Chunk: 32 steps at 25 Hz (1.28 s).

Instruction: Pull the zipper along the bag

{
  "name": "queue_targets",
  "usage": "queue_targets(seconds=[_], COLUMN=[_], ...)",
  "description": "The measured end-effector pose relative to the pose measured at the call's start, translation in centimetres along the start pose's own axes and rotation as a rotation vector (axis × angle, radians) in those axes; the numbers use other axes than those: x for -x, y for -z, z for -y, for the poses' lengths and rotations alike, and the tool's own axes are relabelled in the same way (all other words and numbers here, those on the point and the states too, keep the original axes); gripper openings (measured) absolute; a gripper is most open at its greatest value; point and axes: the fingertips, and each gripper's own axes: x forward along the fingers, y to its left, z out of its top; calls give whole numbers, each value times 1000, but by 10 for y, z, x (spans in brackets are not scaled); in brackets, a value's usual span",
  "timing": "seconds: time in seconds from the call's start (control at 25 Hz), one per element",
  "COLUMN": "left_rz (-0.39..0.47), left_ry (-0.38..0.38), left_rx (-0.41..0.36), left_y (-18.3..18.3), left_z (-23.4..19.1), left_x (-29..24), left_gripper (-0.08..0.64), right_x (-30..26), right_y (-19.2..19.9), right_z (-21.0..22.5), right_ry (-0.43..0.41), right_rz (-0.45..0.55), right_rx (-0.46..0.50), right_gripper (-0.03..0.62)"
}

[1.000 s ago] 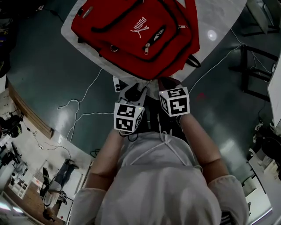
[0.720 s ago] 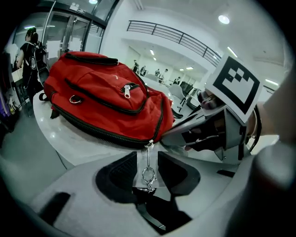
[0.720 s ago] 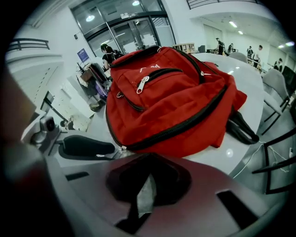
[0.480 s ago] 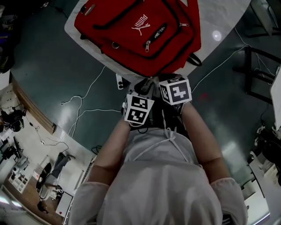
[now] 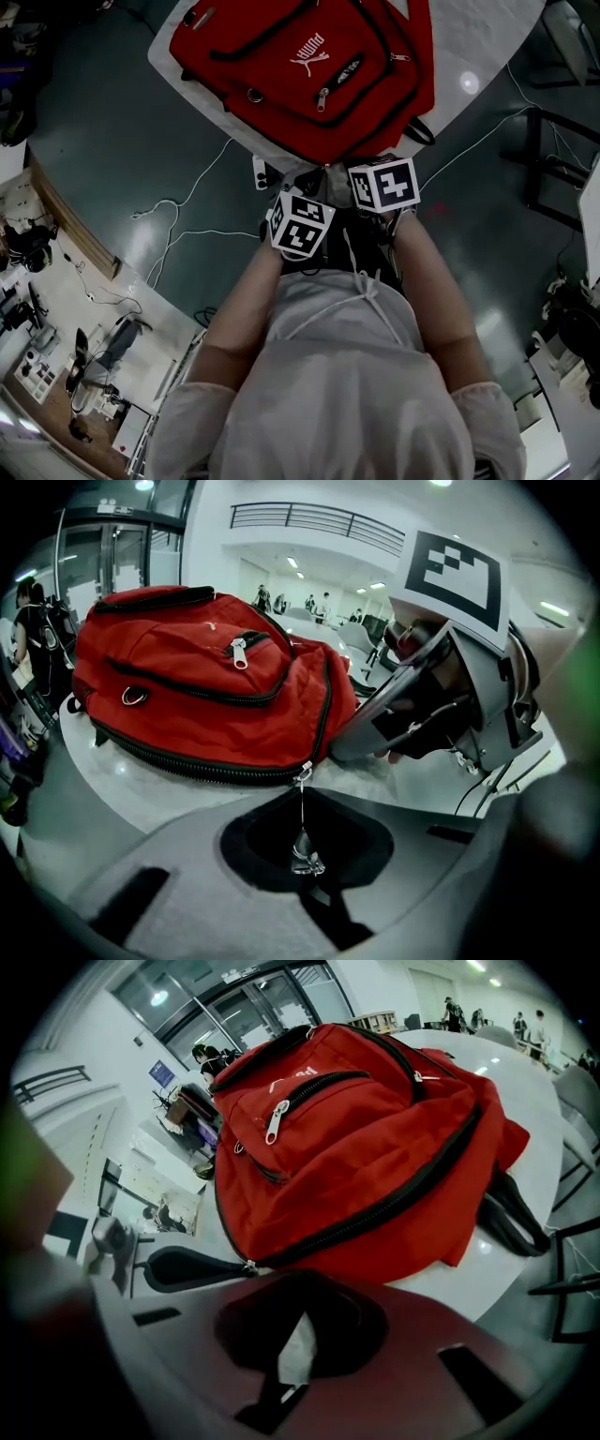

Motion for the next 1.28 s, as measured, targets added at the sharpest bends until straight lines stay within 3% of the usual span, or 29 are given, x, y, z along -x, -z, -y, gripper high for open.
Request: queue_targets(seconds=[0.16, 0.32, 0.96, 1.28], left_rz=[-23, -26, -4, 1], left_ry=[-7, -29, -21, -6], left_rx=[-28, -96, -28, -43], left_y=[4, 4, 13, 12], left_z=[-5, -11, -49, -66], left_x=[6, 9, 27, 33], left_gripper=[23, 23, 25, 25], right_x=[-1, 0, -2, -2], right_y=[1, 0, -1, -1], right_z=[-3, 0, 1, 2], right_ry=[-34, -16, 36, 98], right_rz=[-9, -21, -45, -68], right_rx=[-37, -9, -3, -5], right_gripper=[26, 26, 26, 26])
